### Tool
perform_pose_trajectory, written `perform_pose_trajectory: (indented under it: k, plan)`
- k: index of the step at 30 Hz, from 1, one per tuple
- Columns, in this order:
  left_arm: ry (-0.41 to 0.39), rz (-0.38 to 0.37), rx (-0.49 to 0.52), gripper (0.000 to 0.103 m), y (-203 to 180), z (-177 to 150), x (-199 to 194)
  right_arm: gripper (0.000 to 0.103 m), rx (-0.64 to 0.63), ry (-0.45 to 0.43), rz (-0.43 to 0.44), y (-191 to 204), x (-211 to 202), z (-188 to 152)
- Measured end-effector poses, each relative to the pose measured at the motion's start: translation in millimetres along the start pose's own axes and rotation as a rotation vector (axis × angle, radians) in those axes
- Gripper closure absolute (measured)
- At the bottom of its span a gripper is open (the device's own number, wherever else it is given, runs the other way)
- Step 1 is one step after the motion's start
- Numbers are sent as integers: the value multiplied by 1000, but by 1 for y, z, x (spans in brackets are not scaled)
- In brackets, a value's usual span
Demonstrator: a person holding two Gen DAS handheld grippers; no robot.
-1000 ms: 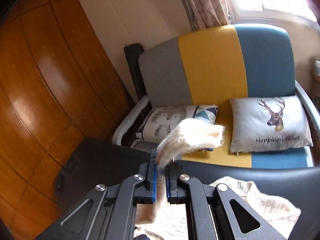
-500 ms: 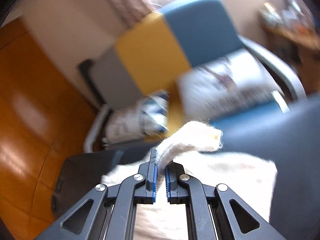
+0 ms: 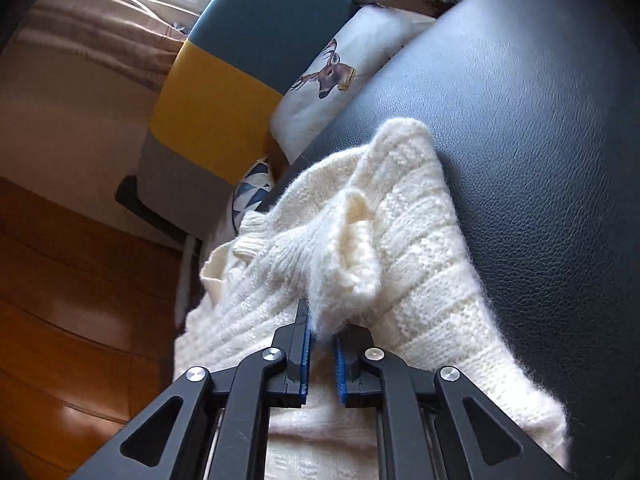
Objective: Fold clothes
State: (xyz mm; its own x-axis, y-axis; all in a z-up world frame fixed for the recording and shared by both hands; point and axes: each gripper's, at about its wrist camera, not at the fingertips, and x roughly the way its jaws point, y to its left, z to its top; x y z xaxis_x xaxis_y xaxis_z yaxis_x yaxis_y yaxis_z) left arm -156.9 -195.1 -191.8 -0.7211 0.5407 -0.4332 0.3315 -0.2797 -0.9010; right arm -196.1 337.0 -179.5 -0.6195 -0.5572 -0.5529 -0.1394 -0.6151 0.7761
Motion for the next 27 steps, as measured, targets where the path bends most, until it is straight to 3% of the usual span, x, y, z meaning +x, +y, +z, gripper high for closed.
perform_pose_trajectory:
  k: [2, 4, 6, 7, 9, 10, 11, 12, 14, 16, 19, 22, 24, 27]
  plan:
    - [-4, -16, 9, 82, -5, 0, -3, 85, 44, -9, 34, -4, 0, 3]
    - [-7, -19, 26, 82, -5, -4, -10, 62, 135, -40, 119, -9, -4, 7]
    - [12, -2, 39, 79, -4, -5, -9, 52, 204, -85, 167, -14, -7, 13]
    - [36, 31, 30, 80, -3, -1, -3, 51, 217, -104, 165, -14, -8, 16]
    - [61, 73, 7, 80, 1, 2, 7, 57, 130, -95, 64, 0, -3, 24]
    - [44, 87, 23, 86, -2, 3, 7, 81, 74, -79, 12, 9, 1, 28]
    - [27, 100, 39, 88, -4, 4, 8, 97, 17, -57, -30, 19, 5, 30]
    - [9, 113, 61, 95, -7, 4, 8, 95, -38, -55, -48, 30, 4, 30]
    - [-24, 144, 164, 96, -20, 4, 6, 95, -142, -114, -22, 50, -15, 28]
    - [-8, 194, 201, 96, -23, 4, 10, 95, -191, -151, -23, 55, -30, 21]
    - [9, 262, 234, 97, -20, 7, 17, 95, -172, -86, -146, 30, -20, 11]
    - [35, 284, 240, 97, -15, 5, 17, 95, -103, -56, -157, 2, -13, 5]
    - [38, 303, 269, 97, -16, 2, 12, 97, -118, -63, -174, 3, -18, 5]
    - [45, 295, 294, 100, -19, -1, -2, 90, -141, -74, -198, 4, -24, 4]
